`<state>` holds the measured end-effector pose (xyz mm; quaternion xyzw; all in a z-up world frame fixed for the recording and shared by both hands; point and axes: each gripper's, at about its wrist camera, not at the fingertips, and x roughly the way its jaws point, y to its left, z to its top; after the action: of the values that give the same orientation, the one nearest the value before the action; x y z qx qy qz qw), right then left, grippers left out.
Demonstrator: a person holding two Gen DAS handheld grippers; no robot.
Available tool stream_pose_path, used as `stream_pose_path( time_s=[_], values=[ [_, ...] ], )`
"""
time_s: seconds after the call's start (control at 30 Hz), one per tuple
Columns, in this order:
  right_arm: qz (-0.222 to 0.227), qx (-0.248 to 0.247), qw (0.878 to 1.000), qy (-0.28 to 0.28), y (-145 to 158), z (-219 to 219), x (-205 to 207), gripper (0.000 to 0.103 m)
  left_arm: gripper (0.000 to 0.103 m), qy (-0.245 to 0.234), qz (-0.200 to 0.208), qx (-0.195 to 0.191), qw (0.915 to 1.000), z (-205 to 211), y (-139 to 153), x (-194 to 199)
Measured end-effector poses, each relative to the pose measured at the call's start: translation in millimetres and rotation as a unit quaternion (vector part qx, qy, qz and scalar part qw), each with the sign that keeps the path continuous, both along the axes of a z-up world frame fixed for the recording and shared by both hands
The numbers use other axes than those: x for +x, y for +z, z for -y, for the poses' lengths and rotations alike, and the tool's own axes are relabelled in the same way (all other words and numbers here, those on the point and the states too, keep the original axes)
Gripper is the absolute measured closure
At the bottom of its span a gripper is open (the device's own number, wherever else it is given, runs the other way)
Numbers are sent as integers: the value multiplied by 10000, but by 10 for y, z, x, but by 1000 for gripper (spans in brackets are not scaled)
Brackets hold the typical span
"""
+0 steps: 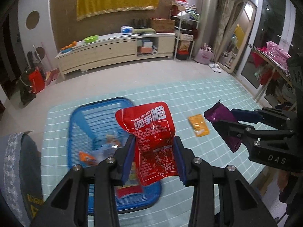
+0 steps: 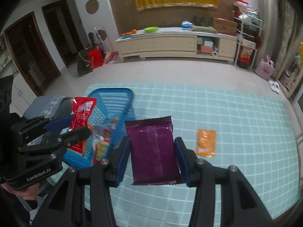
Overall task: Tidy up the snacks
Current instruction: 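Carry the red bag with the left gripper while the right carries the purple bag over the basket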
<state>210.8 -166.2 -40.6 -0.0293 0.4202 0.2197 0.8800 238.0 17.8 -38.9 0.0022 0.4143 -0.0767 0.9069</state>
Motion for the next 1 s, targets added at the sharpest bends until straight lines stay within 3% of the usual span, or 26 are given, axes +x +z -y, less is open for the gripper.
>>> stream_pose_path(
  time_s=[0.27,0.5,0.77,0.93,1.0],
  values=[
    [-29,-102,9989,466,-86,-659,137,51,65,398,-103,-59,9991,-695,-30,53],
    [-114,-370,9966,724,-272,-1058,397,51,65,558,-244,-119,9981,-1028,-222,228],
    [-347,-502,9945,852,-493,-1288,620,51,64,624,-492,-269,9965,-1190,-497,453],
    [-376,-613,9934,896,-561,-1383,710,51,63,571,-452,-267,9970,-1209,-498,517],
    [-402,-561,9936,895,-565,-1396,729,51,56,599,-461,-315,9966,-1222,-504,544]
  ],
)
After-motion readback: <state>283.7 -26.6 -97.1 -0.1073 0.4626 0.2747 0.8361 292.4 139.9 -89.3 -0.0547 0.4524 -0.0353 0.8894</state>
